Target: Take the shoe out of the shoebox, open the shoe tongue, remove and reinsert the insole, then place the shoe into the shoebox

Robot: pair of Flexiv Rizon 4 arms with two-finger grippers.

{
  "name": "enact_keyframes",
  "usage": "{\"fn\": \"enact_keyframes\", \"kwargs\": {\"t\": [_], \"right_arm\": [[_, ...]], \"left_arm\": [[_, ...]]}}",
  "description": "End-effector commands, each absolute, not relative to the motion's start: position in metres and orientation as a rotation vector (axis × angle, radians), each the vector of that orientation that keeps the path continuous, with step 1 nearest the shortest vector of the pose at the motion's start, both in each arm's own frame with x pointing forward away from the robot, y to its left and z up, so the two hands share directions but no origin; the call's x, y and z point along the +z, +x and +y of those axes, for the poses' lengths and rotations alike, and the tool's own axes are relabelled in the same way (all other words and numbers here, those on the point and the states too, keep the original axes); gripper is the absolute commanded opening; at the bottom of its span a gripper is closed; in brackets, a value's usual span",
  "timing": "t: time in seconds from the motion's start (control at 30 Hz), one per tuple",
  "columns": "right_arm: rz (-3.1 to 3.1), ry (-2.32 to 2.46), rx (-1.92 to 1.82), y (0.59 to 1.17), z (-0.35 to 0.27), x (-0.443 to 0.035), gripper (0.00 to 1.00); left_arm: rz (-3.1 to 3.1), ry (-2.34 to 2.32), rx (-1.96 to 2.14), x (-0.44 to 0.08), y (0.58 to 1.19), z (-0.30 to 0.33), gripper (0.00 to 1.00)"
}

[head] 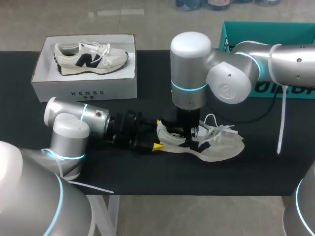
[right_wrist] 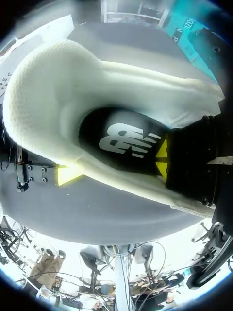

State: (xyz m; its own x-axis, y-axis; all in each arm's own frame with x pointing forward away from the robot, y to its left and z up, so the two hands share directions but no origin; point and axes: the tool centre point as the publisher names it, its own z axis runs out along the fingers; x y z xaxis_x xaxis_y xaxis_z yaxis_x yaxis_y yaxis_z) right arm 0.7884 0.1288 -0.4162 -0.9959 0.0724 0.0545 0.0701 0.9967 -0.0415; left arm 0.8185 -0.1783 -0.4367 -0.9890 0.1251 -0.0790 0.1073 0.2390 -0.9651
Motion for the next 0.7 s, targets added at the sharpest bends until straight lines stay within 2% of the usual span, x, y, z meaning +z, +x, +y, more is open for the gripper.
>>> {"fn": "enact_keyframes", "kwargs": {"t": [0.03, 0.7], "right_arm": [[-3.097, -0.108, 0.053, 0.777, 0.134, -0.447, 0.00], [-3.177, -0.084, 0.066, 0.794, 0.137, -0.394, 0.00]], "left_arm": [[-2.464, -0.227, 1.913, -0.440, 0.820, -0.181, 0.00], [-2.464, -0.227, 1.913, -0.440, 0.820, -0.181, 0.00]]}}
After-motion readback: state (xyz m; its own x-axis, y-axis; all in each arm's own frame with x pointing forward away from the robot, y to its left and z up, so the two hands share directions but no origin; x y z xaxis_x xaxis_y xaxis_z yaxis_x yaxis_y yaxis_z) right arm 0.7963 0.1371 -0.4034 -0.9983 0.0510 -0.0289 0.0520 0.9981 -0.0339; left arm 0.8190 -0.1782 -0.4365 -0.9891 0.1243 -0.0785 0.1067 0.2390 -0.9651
